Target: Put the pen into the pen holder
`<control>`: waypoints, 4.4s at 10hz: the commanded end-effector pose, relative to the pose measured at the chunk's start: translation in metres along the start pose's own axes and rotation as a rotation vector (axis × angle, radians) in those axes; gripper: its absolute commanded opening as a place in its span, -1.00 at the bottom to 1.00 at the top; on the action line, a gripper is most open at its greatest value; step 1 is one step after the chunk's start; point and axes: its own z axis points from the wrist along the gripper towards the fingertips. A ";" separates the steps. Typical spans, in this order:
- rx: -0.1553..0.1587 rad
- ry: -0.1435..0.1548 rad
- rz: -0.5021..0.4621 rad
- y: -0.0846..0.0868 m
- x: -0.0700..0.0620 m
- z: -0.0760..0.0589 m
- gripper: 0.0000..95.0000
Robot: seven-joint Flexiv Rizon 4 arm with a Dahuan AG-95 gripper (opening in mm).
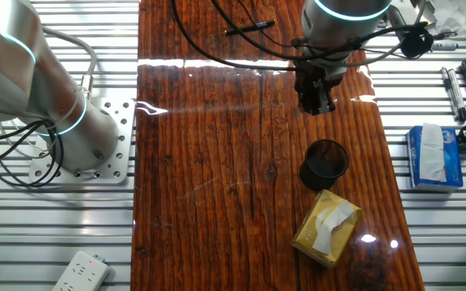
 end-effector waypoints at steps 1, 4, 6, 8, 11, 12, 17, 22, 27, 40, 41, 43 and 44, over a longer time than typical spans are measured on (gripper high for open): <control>0.000 0.001 -0.002 0.000 0.000 0.000 -1.00; 0.001 0.003 -0.017 0.000 0.000 0.000 -1.00; 0.001 0.003 -0.023 0.004 -0.003 0.001 -1.00; 0.001 0.015 -0.037 0.007 -0.006 0.002 -1.00; 0.009 0.021 -0.046 0.014 -0.015 0.005 -1.00; 0.018 0.020 -0.057 0.014 -0.015 0.004 -1.00; 0.030 0.020 -0.123 0.012 -0.013 0.003 -1.00; 0.025 0.029 -0.117 0.009 -0.011 0.000 -1.00; 0.013 0.029 -0.169 0.009 -0.011 0.000 -1.00; -0.016 0.062 -0.611 0.009 -0.011 0.000 -1.00; -0.016 0.062 -0.628 0.009 -0.011 0.000 -1.00; -0.026 0.054 -0.639 0.009 -0.011 0.000 -1.00; -0.026 0.054 -0.647 0.009 -0.011 0.000 -1.00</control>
